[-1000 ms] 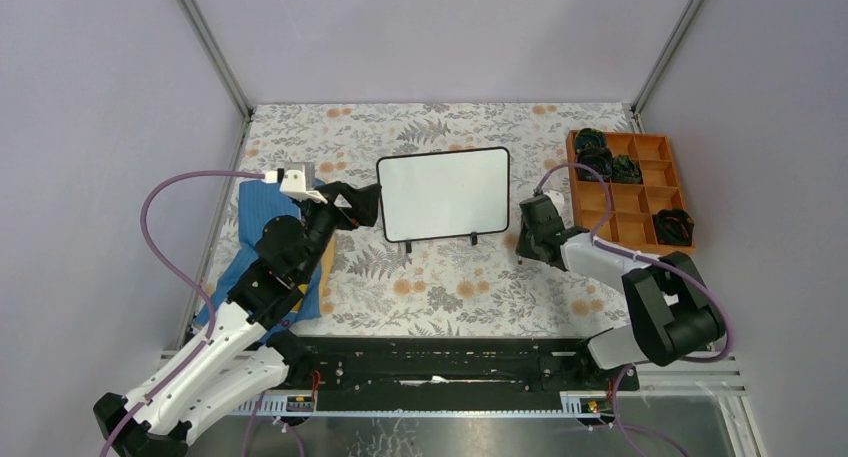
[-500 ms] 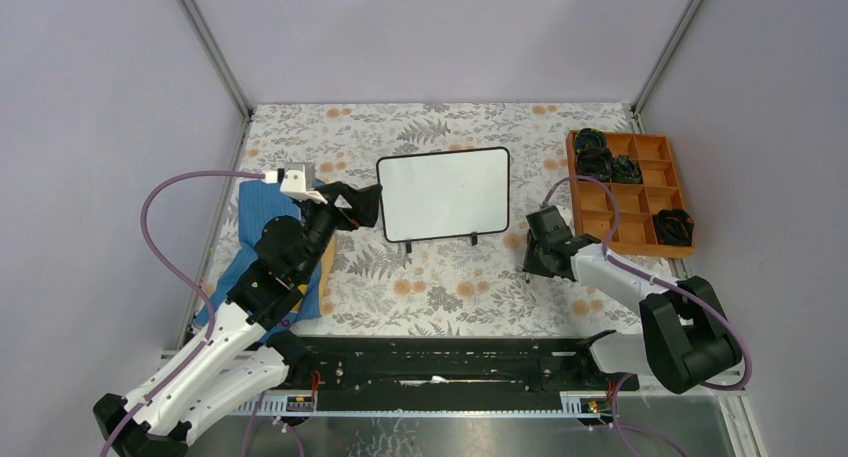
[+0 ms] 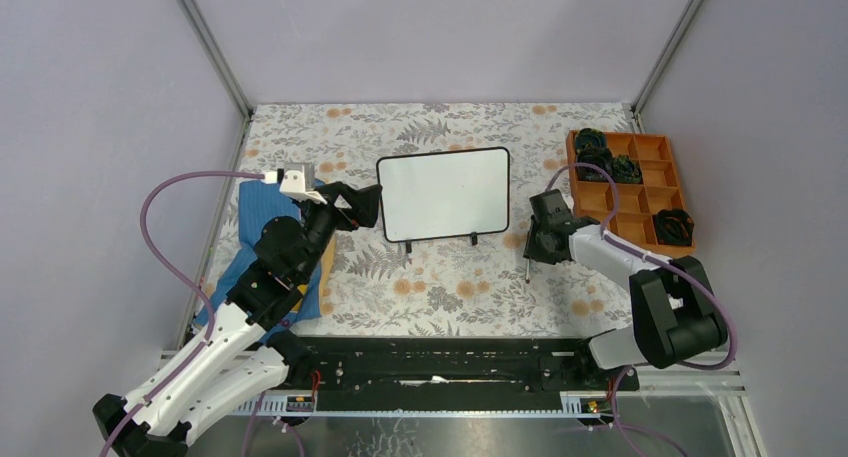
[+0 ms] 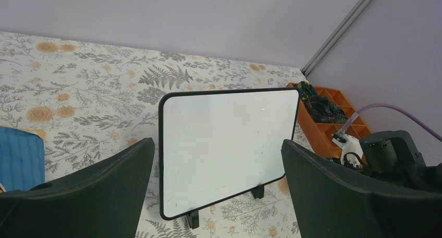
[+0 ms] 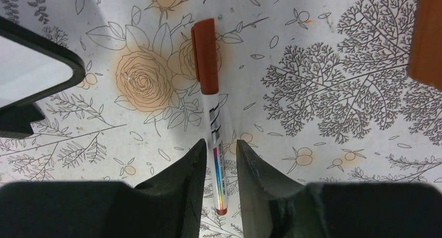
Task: Write a sentence on the whiteboard
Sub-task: Open the pen cap at the center of the board.
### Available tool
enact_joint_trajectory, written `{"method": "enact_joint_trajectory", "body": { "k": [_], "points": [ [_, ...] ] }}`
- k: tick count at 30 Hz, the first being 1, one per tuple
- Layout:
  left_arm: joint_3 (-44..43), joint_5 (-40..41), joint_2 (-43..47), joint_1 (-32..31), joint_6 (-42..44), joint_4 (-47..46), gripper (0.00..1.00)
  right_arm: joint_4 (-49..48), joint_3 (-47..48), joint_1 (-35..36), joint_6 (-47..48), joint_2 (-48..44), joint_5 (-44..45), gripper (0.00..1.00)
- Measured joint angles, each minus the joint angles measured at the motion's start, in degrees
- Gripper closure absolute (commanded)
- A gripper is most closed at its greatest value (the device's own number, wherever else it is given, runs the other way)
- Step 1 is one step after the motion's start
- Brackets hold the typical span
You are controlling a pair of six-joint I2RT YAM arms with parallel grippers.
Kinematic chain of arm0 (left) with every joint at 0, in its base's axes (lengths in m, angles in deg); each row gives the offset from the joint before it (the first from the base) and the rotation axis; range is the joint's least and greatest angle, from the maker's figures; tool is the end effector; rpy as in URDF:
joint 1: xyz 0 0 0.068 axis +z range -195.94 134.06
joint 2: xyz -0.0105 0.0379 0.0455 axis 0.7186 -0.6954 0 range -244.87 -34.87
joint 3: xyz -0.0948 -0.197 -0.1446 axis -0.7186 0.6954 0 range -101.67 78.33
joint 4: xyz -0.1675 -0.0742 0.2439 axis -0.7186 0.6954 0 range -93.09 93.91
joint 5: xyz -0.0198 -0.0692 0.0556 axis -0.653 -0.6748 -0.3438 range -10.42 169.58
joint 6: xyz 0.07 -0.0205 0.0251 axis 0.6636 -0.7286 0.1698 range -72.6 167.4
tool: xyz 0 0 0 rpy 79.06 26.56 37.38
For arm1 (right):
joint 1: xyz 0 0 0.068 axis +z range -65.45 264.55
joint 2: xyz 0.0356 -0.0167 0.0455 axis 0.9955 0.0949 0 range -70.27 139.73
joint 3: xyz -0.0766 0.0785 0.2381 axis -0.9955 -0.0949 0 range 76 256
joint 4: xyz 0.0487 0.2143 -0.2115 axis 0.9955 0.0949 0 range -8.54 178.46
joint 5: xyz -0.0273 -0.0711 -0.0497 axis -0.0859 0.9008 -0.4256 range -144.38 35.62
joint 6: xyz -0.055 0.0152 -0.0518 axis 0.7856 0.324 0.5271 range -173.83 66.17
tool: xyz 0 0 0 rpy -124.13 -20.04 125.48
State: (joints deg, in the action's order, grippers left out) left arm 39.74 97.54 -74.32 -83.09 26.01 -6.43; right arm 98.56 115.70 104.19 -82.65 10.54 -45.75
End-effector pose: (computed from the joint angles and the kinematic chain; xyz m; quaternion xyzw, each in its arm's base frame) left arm 0.2138 -0.1367 0.3357 -0.0180 0.6921 -0.2547 0.6751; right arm 0.2967 0.0954 0.0991 0.0973 0.9543 0.0462 0.2787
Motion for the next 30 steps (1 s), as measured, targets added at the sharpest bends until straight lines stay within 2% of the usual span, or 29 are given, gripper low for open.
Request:
{"method": "enact_joint_trajectory", "body": {
  "k": [15, 25, 30],
  "points": [
    [0.0, -0.22, -0.02, -0.11, -0.37, 0.02, 0.01, -0.28, 1.95, -1.66, 2.36, 3.8, -3.78, 0.69],
    [0.0, -0.24, -0.02, -0.2, -0.39, 0.02, 0.01, -0.7, 2.32, -1.7, 3.45, 4.52, -3.74, 0.85],
    [0.0, -0.22, 0.26, -0.39, -0.39, 0.11, 0.01, -0.81, 2.67, -1.7, 3.8, 4.98, -3.87, 1.0]
  ]
}}
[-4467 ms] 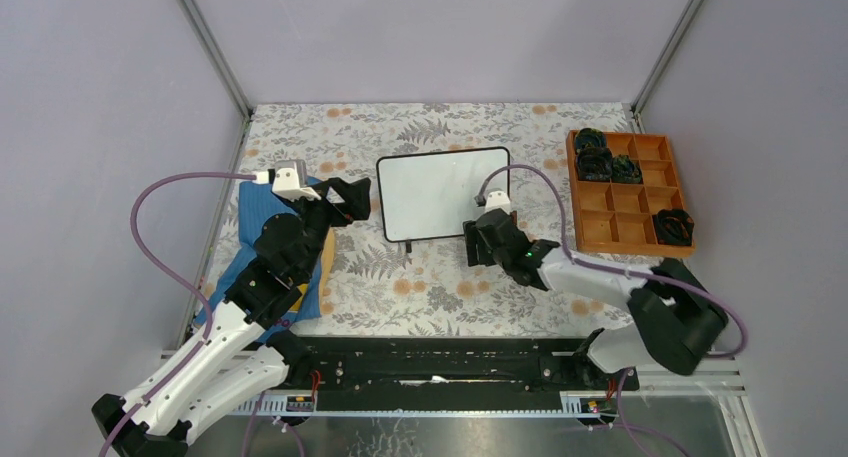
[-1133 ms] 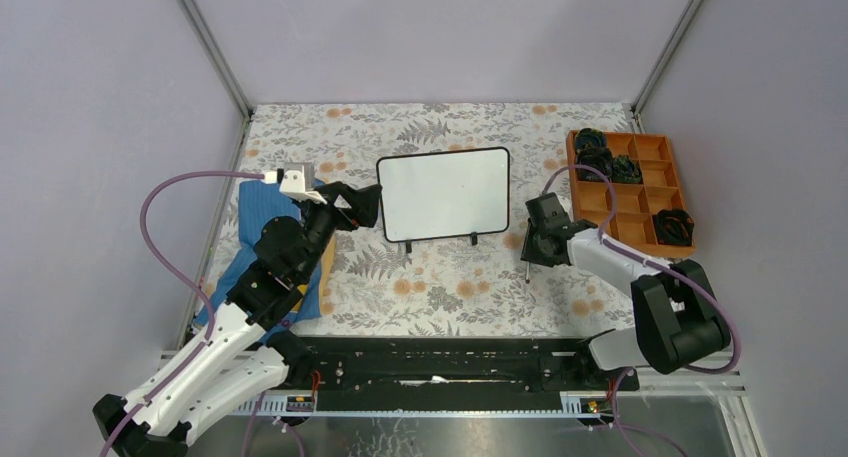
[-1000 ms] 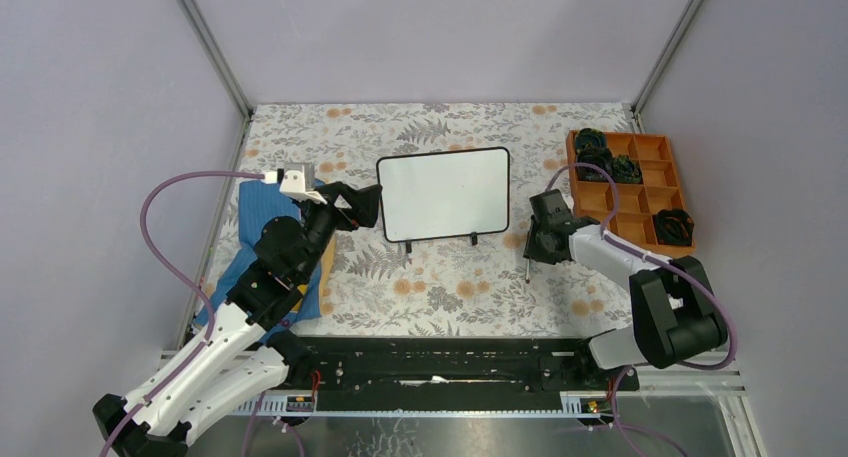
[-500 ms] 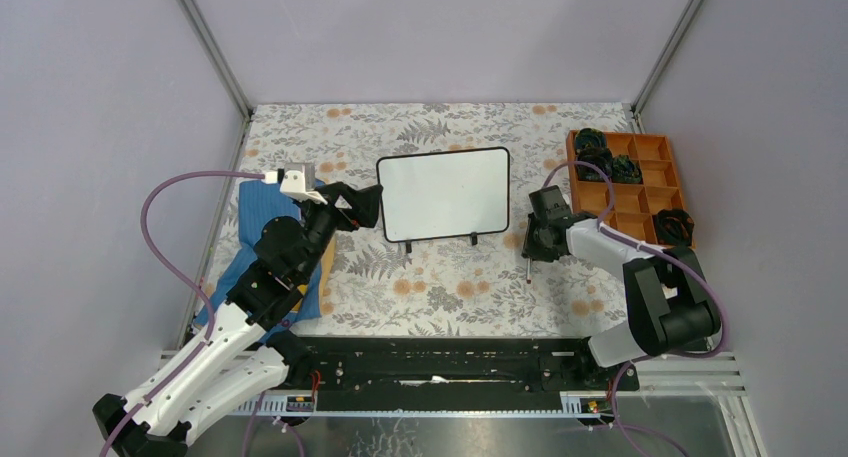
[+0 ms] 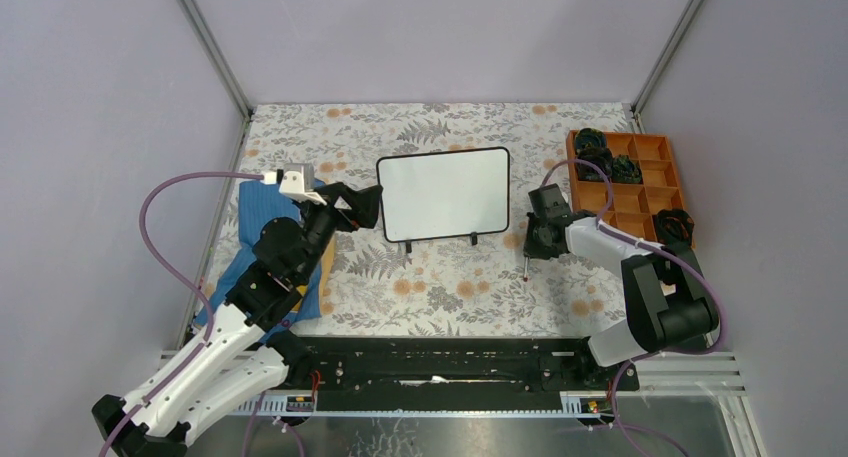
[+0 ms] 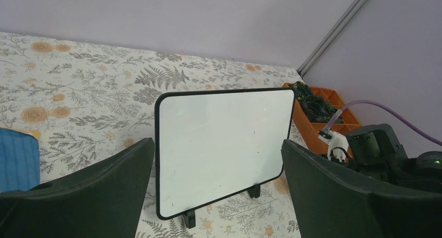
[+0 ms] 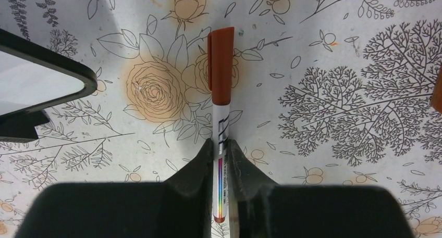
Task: Write a sentence on the whiteboard
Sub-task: Open the pen cap at the center of the board.
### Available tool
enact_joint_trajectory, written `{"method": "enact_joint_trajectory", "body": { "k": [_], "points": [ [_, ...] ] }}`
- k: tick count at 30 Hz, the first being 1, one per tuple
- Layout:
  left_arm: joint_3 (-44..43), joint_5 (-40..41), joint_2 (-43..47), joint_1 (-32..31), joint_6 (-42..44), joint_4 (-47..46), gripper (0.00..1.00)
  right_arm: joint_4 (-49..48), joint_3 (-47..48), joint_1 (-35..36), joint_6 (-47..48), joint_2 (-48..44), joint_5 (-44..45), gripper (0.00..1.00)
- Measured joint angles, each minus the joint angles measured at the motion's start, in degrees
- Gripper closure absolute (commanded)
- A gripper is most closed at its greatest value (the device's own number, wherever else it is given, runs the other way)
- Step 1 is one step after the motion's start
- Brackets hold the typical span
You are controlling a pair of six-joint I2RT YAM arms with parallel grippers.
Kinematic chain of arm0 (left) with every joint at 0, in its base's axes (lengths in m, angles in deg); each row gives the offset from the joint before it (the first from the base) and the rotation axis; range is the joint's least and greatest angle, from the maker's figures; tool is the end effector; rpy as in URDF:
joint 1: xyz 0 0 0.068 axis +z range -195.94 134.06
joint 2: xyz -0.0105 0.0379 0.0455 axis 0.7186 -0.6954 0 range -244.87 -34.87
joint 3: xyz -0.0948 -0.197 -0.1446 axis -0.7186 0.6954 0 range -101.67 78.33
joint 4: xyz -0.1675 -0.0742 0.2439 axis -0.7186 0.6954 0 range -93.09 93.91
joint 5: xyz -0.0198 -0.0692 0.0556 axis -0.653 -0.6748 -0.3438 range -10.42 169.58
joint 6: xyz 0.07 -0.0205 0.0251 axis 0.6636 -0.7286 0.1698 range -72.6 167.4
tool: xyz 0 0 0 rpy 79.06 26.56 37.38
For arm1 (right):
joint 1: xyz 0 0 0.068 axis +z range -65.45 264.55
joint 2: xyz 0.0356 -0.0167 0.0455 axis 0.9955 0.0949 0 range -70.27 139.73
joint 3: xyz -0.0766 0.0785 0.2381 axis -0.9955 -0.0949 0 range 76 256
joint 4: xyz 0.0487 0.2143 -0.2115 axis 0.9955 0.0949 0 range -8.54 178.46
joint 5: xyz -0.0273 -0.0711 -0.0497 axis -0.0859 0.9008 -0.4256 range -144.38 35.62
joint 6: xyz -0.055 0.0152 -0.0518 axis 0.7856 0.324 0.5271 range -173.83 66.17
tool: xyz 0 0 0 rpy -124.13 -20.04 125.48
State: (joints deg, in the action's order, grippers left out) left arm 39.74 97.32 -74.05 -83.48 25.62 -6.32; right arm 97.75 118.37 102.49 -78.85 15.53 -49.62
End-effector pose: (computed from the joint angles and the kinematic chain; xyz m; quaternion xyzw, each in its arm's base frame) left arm 0.2119 -0.1377 0.3365 -0.0169 0.6912 -0.2611 0.6736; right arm 0.3103 0.0947 0.0890 0.0703 0.9620 0.0583 0.2574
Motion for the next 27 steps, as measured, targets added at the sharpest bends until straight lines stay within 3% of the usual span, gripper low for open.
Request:
{"method": "enact_joint_trajectory", "body": {
  "k": [9, 19, 22, 27],
  "points": [
    [0.0, 0.04, 0.7, -0.28, 0.02, -0.02, 0.01, 0.74, -1.18, 0.0, -0.07, -2.82, 0.33, 1.0],
    [0.0, -2.54, 0.7, -0.35, 0.07, -0.37, 0.01, 3.45, -2.51, 1.07, 1.62, -33.66, -4.79, 1.0],
    [0.0, -6.45, 0.7, -0.35, 0.09, -1.38, 0.01, 1.68, -2.49, 3.26, 2.43, -41.92, -10.49, 1.0],
    [0.42, -16.96, 0.68, -0.35, -0.07, -4.48, 0.01, -5.9, -2.6, 6.6, 1.95, -48.11, -20.15, 1.0]
  ]
}}
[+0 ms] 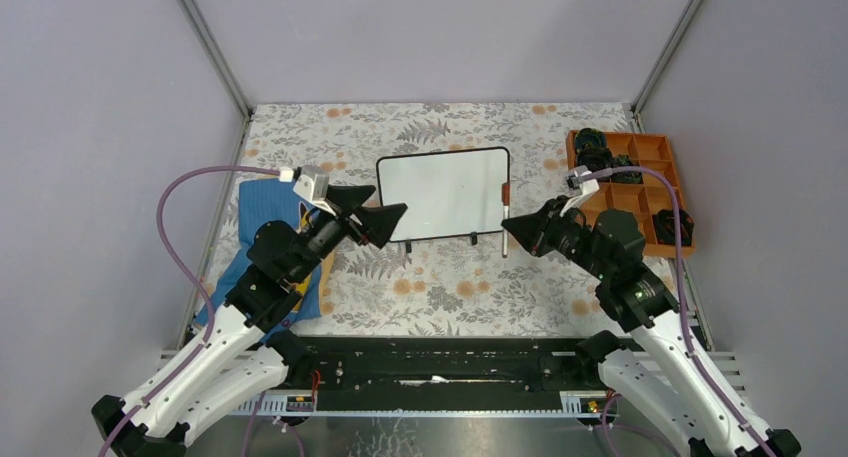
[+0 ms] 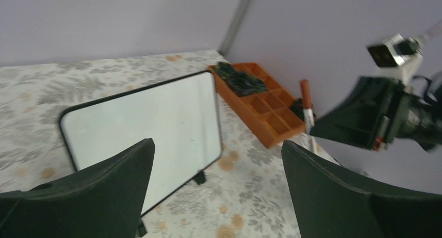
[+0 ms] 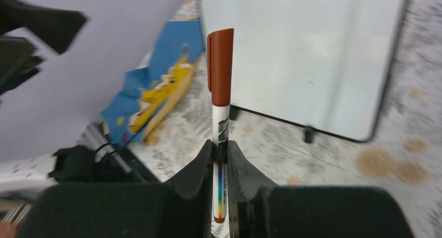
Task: Write a sentence on the whiteboard
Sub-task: Open the pen cap at the center of the board.
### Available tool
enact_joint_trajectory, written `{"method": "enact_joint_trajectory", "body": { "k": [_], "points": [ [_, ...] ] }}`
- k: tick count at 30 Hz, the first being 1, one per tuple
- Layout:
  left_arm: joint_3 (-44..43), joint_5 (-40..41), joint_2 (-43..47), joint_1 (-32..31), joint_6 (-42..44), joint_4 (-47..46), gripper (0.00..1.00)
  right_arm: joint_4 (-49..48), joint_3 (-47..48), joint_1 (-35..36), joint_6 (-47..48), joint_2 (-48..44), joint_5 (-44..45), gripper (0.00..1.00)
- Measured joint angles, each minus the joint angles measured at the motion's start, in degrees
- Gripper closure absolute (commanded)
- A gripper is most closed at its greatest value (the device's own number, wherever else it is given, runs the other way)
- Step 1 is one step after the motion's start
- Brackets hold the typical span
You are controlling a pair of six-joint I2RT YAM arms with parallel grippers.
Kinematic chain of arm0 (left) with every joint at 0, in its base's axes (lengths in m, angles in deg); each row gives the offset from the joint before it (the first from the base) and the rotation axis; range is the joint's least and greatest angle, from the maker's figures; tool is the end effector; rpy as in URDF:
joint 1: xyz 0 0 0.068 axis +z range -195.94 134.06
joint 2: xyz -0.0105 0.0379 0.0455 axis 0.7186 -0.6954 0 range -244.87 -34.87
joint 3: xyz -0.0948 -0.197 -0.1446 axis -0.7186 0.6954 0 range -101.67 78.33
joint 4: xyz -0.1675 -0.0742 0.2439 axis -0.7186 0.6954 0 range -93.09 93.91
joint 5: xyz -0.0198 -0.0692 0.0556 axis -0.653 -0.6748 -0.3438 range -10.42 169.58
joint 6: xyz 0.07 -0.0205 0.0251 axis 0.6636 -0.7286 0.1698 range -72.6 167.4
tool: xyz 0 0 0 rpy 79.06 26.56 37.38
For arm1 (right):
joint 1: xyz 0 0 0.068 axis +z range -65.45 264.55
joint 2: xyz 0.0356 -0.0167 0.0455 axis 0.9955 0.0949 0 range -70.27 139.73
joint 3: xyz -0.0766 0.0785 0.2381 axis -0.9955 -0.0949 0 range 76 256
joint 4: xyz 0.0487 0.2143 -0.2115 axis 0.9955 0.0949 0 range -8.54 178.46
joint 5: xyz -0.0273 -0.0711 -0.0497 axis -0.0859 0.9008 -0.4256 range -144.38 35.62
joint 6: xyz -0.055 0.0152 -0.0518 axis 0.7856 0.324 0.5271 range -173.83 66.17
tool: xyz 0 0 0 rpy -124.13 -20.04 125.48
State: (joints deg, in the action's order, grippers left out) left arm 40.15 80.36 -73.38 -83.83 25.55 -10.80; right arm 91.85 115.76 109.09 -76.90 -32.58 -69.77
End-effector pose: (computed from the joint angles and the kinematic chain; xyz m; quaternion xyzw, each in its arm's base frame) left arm 0.1994 -0.1541 0.3472 0.0871 0.6543 -0.3702 0.6536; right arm 0.2150 0.1172 0.3188 -0.0973 0.7486 0.3543 0.5520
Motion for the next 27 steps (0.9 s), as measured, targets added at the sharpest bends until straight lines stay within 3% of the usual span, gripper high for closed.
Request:
{"method": "enact_joint_trajectory", "body": {
  "k": [5, 12, 19, 27],
  "points": [
    [0.48, -12.87, -0.37, 0.0, -1.05, -4.04, 0.01, -10.86, -1.73, 7.8, -1.18, 0.9, -4.24, 1.0],
    [-2.47, -22.91, -5.07, 0.0, -5.03, -5.57, 0.04, -20.33, -2.38, 19.47, -0.52, 7.23, -3.78, 1.0],
    [-3.56, -27.89, -6.29, 0.0, -8.59, -6.34, 0.12, -28.3, -2.99, 21.64, -0.81, 9.22, -4.15, 1.0],
    [-5.51, -30.91, -12.37, 0.0, -11.98, -6.69, 0.19, -30.64, -2.99, 23.58, -0.76, 10.32, -4.22, 1.0]
  ]
}}
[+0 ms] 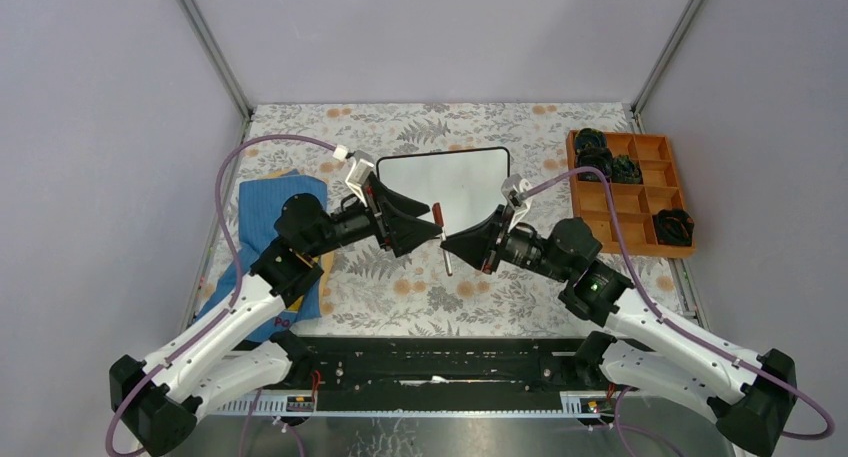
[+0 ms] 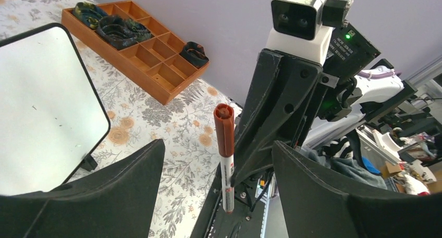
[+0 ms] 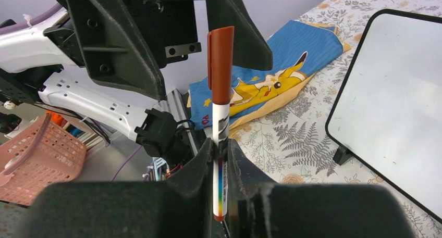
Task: Write a sentence on the whiteboard
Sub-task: Open the pen cap at the center of the board.
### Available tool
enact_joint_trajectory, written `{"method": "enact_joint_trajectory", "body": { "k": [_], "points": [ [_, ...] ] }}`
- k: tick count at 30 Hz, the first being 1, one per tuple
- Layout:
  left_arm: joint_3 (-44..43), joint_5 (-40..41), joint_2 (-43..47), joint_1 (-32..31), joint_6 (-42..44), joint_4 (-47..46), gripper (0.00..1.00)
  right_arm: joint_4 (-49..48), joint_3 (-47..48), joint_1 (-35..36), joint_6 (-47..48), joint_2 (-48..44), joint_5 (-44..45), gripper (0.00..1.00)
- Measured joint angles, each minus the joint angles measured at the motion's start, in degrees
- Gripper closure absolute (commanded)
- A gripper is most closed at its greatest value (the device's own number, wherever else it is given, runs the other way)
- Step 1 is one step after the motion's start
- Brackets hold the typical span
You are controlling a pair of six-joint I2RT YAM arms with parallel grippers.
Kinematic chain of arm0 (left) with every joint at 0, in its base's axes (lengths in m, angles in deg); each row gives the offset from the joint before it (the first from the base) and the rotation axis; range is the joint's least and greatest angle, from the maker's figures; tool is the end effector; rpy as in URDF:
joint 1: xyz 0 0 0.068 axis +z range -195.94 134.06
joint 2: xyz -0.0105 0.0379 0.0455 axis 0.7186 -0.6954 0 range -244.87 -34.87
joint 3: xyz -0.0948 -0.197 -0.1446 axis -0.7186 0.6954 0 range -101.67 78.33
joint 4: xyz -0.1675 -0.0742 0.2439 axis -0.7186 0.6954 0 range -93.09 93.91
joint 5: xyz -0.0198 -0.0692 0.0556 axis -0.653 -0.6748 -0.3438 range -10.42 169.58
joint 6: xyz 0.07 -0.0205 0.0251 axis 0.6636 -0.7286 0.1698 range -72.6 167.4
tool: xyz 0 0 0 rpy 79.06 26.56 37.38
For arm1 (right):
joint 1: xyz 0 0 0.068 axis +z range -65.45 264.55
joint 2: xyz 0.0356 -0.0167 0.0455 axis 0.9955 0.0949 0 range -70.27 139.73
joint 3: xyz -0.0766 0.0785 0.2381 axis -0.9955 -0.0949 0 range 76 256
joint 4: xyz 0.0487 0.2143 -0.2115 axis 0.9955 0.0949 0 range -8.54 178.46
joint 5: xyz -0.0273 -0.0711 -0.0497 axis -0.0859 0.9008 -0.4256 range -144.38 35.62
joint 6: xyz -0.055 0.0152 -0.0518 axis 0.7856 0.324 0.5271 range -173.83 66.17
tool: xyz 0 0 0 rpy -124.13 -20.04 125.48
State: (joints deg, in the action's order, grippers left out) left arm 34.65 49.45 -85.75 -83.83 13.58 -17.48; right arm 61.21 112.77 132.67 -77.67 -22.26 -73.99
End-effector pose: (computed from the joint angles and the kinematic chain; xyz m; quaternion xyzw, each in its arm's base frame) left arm 0.2058 -0.2020 0.3491 0.2175 0.6313 -0.5636 0.4863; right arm 0.1719 0.2246 0.3250 -0.2613 0.5983 0.5297 0.5414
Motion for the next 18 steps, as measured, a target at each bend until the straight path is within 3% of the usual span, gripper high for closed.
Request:
{"method": "enact_joint_trajectory", "body": {
  "k": [13, 18],
  "points": [
    [-1.05, -2.67, -2.86, 0.0, -5.33, -3.34, 0.41, 0.31, 0.0, 1.25, 0.5, 0.94, 0.11, 1.0],
    [-1.05, -3.34, -2.93, 0.0, -6.23, -3.98, 0.43, 0.35, 0.07, 1.51, 0.59, 1.18, 0.5, 1.0]
  ]
}}
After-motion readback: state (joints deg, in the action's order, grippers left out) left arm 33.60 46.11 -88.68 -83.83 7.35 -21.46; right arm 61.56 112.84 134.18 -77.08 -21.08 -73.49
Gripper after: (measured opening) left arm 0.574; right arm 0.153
